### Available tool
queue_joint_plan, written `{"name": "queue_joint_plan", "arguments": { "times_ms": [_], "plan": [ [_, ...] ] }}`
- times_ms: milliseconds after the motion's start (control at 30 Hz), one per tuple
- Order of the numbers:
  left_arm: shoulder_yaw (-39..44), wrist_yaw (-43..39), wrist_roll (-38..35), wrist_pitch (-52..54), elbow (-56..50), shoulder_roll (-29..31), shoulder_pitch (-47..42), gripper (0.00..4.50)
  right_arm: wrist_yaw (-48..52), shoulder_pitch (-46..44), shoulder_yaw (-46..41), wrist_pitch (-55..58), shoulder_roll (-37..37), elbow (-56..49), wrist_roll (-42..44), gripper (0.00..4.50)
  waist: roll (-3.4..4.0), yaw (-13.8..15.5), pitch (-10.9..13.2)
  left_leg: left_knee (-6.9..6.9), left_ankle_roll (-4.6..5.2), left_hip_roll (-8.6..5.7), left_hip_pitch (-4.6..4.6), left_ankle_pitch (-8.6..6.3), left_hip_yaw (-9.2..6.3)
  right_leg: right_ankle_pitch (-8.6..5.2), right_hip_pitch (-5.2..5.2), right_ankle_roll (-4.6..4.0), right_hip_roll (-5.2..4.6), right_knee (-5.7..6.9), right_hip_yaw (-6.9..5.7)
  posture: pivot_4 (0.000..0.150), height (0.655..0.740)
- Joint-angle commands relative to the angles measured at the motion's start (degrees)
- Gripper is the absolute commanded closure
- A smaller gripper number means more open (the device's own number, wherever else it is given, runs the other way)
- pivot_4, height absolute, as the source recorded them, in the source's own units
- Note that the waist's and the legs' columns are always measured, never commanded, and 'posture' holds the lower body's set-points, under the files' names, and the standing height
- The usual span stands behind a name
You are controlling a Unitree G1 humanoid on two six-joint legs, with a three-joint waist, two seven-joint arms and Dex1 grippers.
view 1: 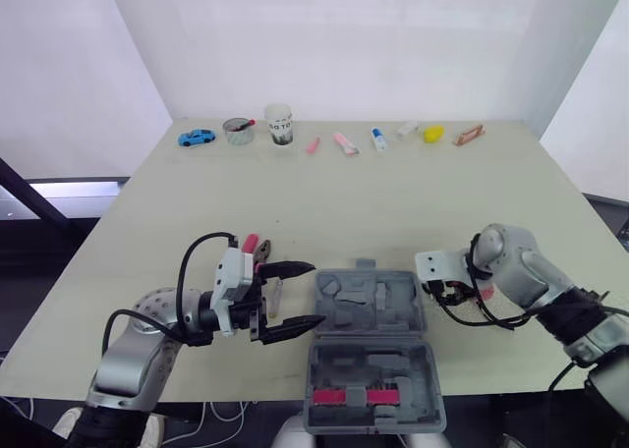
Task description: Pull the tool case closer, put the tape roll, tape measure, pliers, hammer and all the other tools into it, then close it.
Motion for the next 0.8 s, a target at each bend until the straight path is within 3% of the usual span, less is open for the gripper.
{"name": "queue_joint_plan", "arguments": {
  "times_ms": [33,100,300,533,800],
  "plan": [
    [0.79,0.49,-0.46,-0.90,-1.23,0.18,-0.03,0.00,-0.69,-1.09,-1.07,-1.10,0.34,1.61,0.04,3.96,0.00,0.00,0.00,0.00,0.00,0.00,0.00,0.00,0.00,0.00,0.00,0.00,0.00,0.00,0.00,0.150,0.7400],
    [0.71,0.64,-0.44,-0.94,-1.20,0.17,-0.10,0.00,-0.86,-1.04,-1.06,-1.71,0.42,2.92,0.00,4.45,0.00,0.00,0.00,0.00,0.00,0.00,0.00,0.00,0.00,0.00,0.00,0.00,0.00,0.00,0.00,0.150,0.7400],
    [0.51,0.93,-0.29,-1.22,-1.20,0.00,-0.07,0.00,0.28,-1.07,-2.44,-1.49,-1.37,1.96,0.48,4.45,0.00,0.08,0.00,0.00,0.00,0.00,0.00,0.00,-0.01,0.00,0.01,0.00,0.00,0.00,0.00,0.150,0.7400],
    [0.10,1.30,-0.40,-1.55,-0.99,-0.72,-0.48,0.00,5.67,-0.42,-4.16,1.97,-6.85,-6.83,1.72,4.45,0.04,0.02,0.02,0.00,0.00,0.01,0.00,0.00,-0.01,0.00,0.00,0.00,0.00,0.00,0.00,0.150,0.7400],
    [-0.12,1.46,-0.43,-1.75,-0.94,-1.65,-0.67,0.00,9.08,-1.32,-3.54,5.33,-8.33,-13.54,1.99,4.45,0.04,0.02,0.02,0.00,0.00,0.02,0.01,0.00,-0.01,0.00,0.01,0.00,0.00,0.00,-0.01,0.150,0.7400]
  ]
}}
